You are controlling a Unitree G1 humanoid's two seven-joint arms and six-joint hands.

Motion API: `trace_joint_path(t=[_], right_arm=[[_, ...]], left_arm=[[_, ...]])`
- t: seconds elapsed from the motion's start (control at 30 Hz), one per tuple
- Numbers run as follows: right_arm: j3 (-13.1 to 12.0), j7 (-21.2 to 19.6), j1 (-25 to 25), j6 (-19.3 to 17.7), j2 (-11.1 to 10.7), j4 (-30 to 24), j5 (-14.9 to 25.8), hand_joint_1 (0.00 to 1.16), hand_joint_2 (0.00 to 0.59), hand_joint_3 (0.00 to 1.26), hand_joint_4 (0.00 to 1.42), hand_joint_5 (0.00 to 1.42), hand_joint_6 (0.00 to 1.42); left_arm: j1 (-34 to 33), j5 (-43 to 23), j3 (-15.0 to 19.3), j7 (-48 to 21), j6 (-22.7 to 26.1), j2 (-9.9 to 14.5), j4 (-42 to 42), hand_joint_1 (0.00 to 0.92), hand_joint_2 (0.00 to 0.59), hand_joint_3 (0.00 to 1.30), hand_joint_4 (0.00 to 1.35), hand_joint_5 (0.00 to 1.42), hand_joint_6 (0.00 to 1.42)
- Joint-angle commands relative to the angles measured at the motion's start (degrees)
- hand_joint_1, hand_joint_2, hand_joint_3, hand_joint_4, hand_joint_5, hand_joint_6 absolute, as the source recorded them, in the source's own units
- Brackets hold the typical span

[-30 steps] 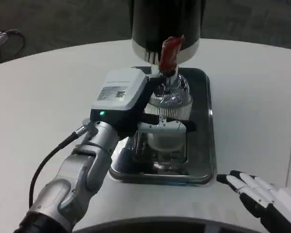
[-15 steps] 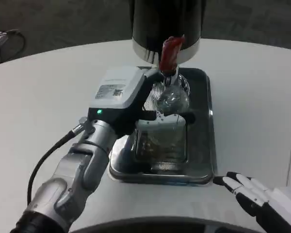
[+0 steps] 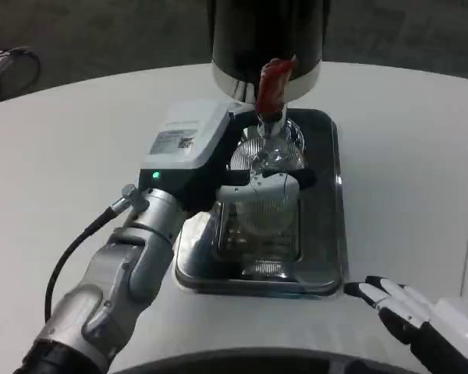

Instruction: Grasp the cup under the faucet to collect the drink, then remove the cup.

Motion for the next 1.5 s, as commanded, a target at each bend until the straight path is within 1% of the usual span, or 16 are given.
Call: trace_joint_path(t=[0.03,0.13,0.33,0.47,0.53,0.63,0.7,0.77,0.87,0.97,1.0,1.07,1.1,1.17,1.3,1.5], right_arm=[[1.2,0.27,-0.84,1.75,-0.75,-0.83,-0.96,0.25,0.47,0.07,0.0,0.0,0.06],[2.06,0.24,-1.82,3.0,-1.3,-0.83,-1.51,0.25,0.469,0.07,0.0,0.0,0.06],[3.49,0.19,-2.71,5.05,-2.31,-0.83,-2.36,0.25,0.469,0.08,0.0,0.0,0.06],[4.09,0.01,-3.15,6.36,-3.12,-0.83,-2.55,0.25,0.469,0.08,0.0,0.0,0.06],[4.5,-0.23,-3.33,6.35,-3.26,-0.83,-2.74,0.25,0.469,0.09,0.0,0.0,0.06],[5.06,-0.39,-3.52,6.05,-2.99,-0.83,-3.17,0.25,0.469,0.09,0.0,0.0,0.06],[5.21,-0.46,-3.59,5.84,-2.73,-0.83,-3.38,0.25,0.469,0.09,0.0,0.0,0.06],[5.33,-0.57,-3.51,5.41,-2.45,-0.83,-3.46,0.25,0.469,0.09,0.0,0.0,0.06],[5.59,-0.79,-3.17,4.34,-1.87,-0.83,-3.6,0.25,0.47,0.09,0.0,0.0,0.06],[5.23,-0.74,-2.9,3.26,-1.26,-0.83,-3.4,0.25,0.472,0.09,0.0,0.0,0.06],[4.92,-0.7,-2.76,2.89,-1.1,-0.83,-3.27,0.25,0.473,0.09,0.0,0.0,0.06],[4.0,-0.35,-2.38,2.56,-0.73,-0.83,-2.72,0.25,0.473,0.09,0.0,0.0,0.06],[3.3,-0.43,-2.0,1.91,-0.62,-0.83,-2.31,0.25,0.473,0.09,0.0,0.0,0.06],[2.14,-0.64,-0.94,0.79,-0.43,-0.83,-1.38,0.25,0.474,0.1,0.0,0.0,0.06],[1.62,-1.11,0.52,-0.88,0.64,-0.83,-0.45,0.25,0.474,0.1,0.0,0.0,0.06],[0.89,-0.98,0.73,-3.14,2.19,-0.83,-0.25,0.25,0.474,0.1,0.0,0.0,0.06]], left_arm=[[1.87,-1.44,1.49,-0.38,-1.8,1.83,-3.64,0.035,0.022,0.2,0.15,0.34,0.43],[3.15,-1.83,2.1,-0.78,-2.27,2.75,-5.43,0.043,0.02,0.21,0.15,0.35,0.43],[8.67,-4.36,5.8,-2.65,-2.74,5.07,-13.8,0.052,0.037,0.26,0.25,0.41,0.46],[13.0,-6.62,9.42,-3.78,-2.4,6.45,-20.08,0.071,0.042,0.29,0.29,0.44,0.48],[14.99,-7.89,11.35,-4.52,-2.32,6.8,-23.27,0.071,0.043,0.29,0.32,0.45,0.49],[18.71,-11.61,15.3,-4.85,-4.5,7.38,-29.26,0.078,0.064,0.33,0.37,0.5,0.55],[19.95,-13.42,16.99,-5.31,-5.84,7.37,-31.35,0.088,0.076,0.36,0.39,0.54,0.61],[20.83,-17.74,19.31,-6.27,-7.73,6.97,-33.21,0.086,0.081,0.37,0.42,0.56,0.63],[20.92,-23.07,21.39,-8.44,-9.39,6.53,-34.66,0.077,0.091,0.38,0.43,0.55,0.56],[19.04,-31.01,22.23,-13.69,-7.83,5.95,-35.5,0.048,0.097,0.36,0.36,0.47,0.47],[17.63,-34.73,22.04,-17.33,-6.09,6.24,-34.99,0.038,0.099,0.33,0.33,0.44,0.45],[15.55,-40.11,21.87,-23.15,-3.26,6.57,-33.78,0.004,0.084,0.22,0.17,0.29,0.32],[14.21,-43.63,21.8,-26.67,-1.18,6.44,-32.41,0.001,0.077,0.18,0.13,0.25,0.28],[12.13,-48.11,21.65,-31.69,1.71,6.12,-30.27,0.0,0.074,0.15,0.09,0.22,0.24],[10.12,-50.5,20.98,-35.97,4.76,5.4,-29.24,0.0,0.074,0.15,0.09,0.21,0.23],[7.54,-50.66,19.4,-40.04,7.71,4.86,-28.41,0.0,0.077,0.13,0.08,0.22,0.22]])
